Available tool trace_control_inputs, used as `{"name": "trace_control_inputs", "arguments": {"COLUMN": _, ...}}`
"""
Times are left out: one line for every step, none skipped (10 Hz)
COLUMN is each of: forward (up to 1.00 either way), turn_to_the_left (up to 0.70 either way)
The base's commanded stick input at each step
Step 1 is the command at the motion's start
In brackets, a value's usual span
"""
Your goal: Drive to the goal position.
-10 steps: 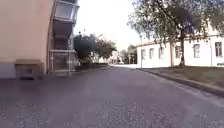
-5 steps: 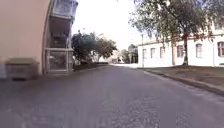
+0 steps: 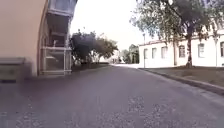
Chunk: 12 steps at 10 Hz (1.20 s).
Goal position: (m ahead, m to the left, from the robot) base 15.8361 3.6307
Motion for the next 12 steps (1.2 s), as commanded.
{"name": "trace_control_inputs", "arguments": {"forward": 0.85, "turn_to_the_left": -0.34}}
{"name": "trace_control_inputs", "arguments": {"forward": 0.85, "turn_to_the_left": -0.28}}
{"name": "trace_control_inputs", "arguments": {"forward": 0.85, "turn_to_the_left": 0.00}}
{"name": "trace_control_inputs", "arguments": {"forward": 0.85, "turn_to_the_left": 0.00}}
{"name": "trace_control_inputs", "arguments": {"forward": 0.85, "turn_to_the_left": 0.00}}
{"name": "trace_control_inputs", "arguments": {"forward": 0.85, "turn_to_the_left": 0.00}}
{"name": "trace_control_inputs", "arguments": {"forward": 0.85, "turn_to_the_left": 0.00}}
{"name": "trace_control_inputs", "arguments": {"forward": 0.85, "turn_to_the_left": 0.00}}
{"name": "trace_control_inputs", "arguments": {"forward": 0.85, "turn_to_the_left": 0.00}}
{"name": "trace_control_inputs", "arguments": {"forward": 0.85, "turn_to_the_left": 0.00}}
{"name": "trace_control_inputs", "arguments": {"forward": 0.85, "turn_to_the_left": 0.00}}
{"name": "trace_control_inputs", "arguments": {"forward": 0.85, "turn_to_the_left": 0.00}}
